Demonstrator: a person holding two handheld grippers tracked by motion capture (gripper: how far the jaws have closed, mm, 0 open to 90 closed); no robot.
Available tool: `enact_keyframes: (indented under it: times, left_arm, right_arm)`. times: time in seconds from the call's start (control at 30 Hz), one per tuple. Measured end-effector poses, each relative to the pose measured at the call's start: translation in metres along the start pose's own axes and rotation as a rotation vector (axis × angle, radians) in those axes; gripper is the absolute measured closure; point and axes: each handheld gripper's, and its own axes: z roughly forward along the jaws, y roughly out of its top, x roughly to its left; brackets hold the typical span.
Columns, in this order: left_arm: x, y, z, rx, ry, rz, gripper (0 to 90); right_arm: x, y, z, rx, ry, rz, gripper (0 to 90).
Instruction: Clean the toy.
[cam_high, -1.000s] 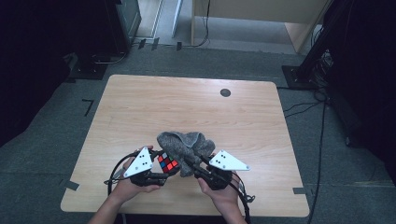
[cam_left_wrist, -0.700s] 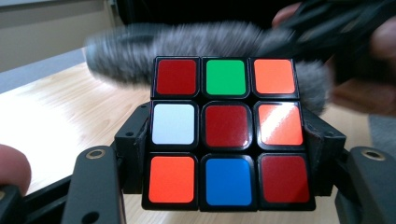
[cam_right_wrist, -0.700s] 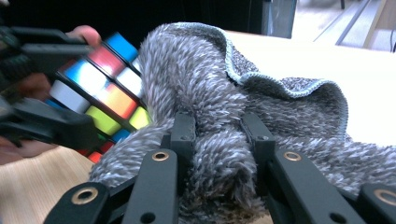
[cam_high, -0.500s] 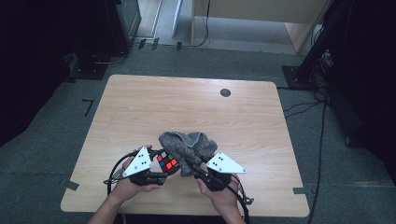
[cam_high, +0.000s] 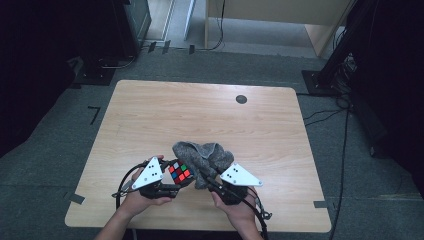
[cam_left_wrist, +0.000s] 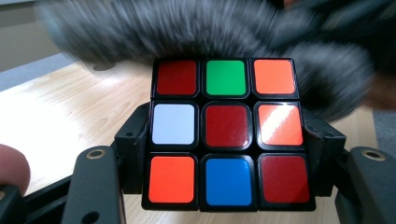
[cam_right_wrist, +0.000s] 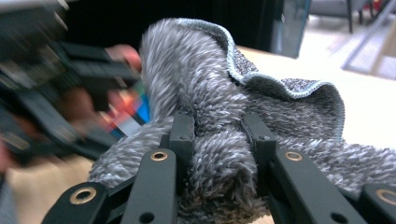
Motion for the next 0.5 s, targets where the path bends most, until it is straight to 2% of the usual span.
enact_keyframes:
  times: [0.07,0.1,0.13,0.23,0.33,0.4,0.43,0.5]
  left_arm:
    - [0.003,-0.001,-0.002,-0.004,0.003,-0.011,34.3]
    - [0.004,-0.001,-0.003,-0.008,0.004,-0.018,34.3]
    - [0.005,-0.002,-0.002,-0.008,0.003,-0.021,34.3]
    - [0.004,-0.002,0.0,0.004,0.007,-0.009,34.3]
    - [0.002,-0.003,0.004,0.01,-0.003,-0.008,34.3]
    - [0.001,-0.002,0.003,0.0,-0.011,-0.013,34.3]
    - [0.001,-0.001,0.002,0.0,-0.006,-0.01,34.3]
    - [0.004,-0.001,-0.002,-0.017,-0.017,-0.035,34.3]
  right_arm:
    - [-0.005,-0.006,0.004,0.032,-0.013,0.035,70.8]
    - [-0.008,-0.007,0.006,0.072,-0.034,0.046,70.8]
    - [-0.01,-0.006,0.007,0.087,-0.041,0.051,70.7]
    - [-0.009,0.001,0.001,0.043,-0.024,0.056,70.5]
    - [-0.001,0.008,-0.005,-0.052,0.051,0.06,70.0]
    - [0.003,0.006,-0.003,-0.048,0.048,0.02,70.0]
    - [0.002,0.003,0.0,-0.037,0.043,0.02,70.0]
    - [-0.006,-0.005,0.003,-0.028,0.049,0.087,69.9]
